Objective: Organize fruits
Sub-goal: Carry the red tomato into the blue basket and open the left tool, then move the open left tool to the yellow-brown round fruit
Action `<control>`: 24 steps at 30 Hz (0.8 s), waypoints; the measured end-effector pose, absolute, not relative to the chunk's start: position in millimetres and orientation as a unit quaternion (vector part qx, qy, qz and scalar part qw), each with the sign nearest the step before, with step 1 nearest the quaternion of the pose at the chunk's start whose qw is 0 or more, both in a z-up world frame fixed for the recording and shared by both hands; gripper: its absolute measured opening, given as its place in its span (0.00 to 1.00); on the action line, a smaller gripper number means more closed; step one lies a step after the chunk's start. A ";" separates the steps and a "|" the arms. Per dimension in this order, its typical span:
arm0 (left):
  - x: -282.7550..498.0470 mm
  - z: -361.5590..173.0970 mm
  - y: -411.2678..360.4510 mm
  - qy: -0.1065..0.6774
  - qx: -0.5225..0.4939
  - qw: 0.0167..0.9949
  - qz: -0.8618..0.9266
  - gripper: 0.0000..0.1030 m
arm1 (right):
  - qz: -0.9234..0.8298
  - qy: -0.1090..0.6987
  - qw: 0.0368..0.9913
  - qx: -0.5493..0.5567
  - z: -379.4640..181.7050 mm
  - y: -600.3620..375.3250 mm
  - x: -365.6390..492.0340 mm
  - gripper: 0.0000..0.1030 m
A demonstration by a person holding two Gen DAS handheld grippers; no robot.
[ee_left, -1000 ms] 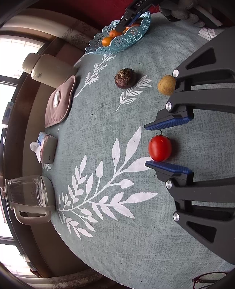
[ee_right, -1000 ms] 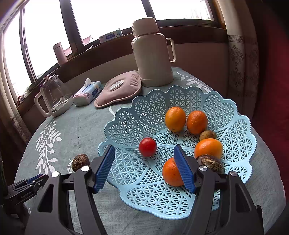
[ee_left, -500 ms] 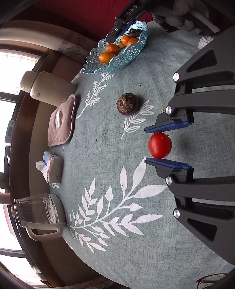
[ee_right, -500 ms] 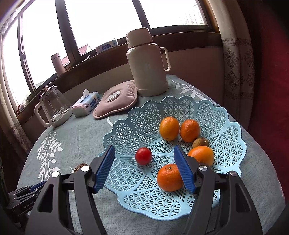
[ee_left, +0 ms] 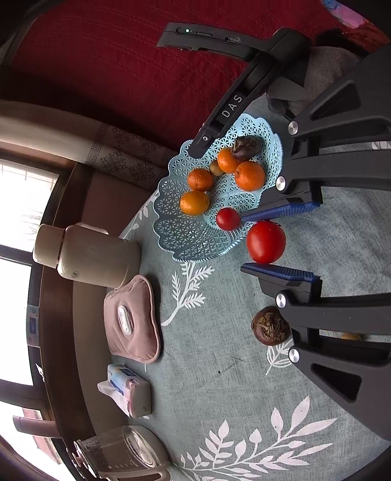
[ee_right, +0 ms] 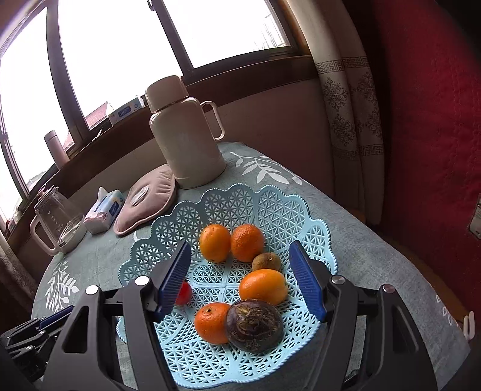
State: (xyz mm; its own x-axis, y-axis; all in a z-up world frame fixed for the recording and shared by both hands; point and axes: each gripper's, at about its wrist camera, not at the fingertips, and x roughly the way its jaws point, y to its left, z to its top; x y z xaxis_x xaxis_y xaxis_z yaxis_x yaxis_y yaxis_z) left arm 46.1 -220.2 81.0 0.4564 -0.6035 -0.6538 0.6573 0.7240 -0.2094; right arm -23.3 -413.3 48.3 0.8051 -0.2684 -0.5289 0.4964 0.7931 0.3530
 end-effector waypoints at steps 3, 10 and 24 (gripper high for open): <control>48.8 77.8 -237.0 0.372 0.037 0.844 -0.385 0.28 | -0.215 0.229 0.915 0.253 46.7 -417.8 -25.2 0.67; 52.5 63.3 -255.9 0.386 0.037 0.826 -0.409 0.35 | -0.219 0.231 0.913 0.256 44.3 -418.4 -24.6 0.67; 54.5 68.5 -231.3 0.372 0.009 0.841 -0.392 0.80 | -0.219 0.228 0.915 0.250 43.8 -415.6 -23.8 0.75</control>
